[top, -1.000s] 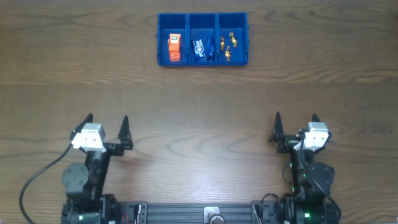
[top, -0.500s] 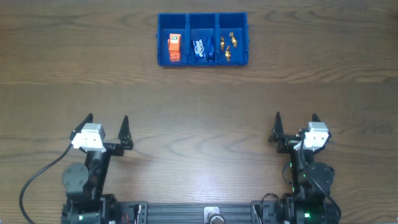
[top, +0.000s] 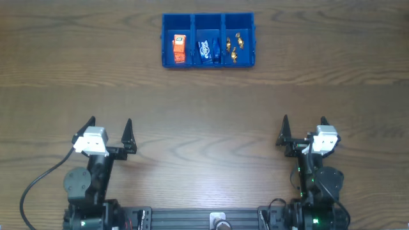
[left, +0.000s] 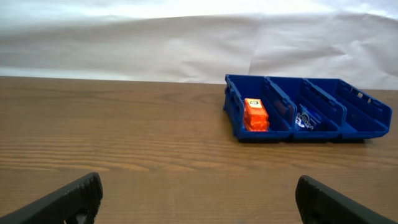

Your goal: Sort Candies Into Trays

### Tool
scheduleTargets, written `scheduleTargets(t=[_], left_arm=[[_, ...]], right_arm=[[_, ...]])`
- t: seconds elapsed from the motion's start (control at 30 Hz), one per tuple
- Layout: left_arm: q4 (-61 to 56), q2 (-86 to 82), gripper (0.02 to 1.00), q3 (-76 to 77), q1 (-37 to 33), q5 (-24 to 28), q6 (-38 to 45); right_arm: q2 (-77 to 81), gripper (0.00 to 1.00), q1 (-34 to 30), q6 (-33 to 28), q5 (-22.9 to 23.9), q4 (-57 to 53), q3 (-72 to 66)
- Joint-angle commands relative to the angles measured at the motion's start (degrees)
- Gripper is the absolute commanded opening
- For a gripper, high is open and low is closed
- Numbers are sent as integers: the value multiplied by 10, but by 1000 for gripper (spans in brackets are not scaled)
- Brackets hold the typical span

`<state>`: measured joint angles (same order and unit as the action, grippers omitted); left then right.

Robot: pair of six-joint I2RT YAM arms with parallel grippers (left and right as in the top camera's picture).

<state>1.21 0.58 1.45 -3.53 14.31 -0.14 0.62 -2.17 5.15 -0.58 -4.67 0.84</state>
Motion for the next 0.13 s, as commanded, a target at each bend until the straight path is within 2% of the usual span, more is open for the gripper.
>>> scheduleTargets(t=[0.03, 0.13], left_arm=[[18, -3, 998, -12, 2, 12, 0], [18, -3, 998, -12, 2, 12, 0]], right_arm=[[-5, 998, -3, -7, 5, -1, -4], [-5, 998, -3, -7, 5, -1, -4]])
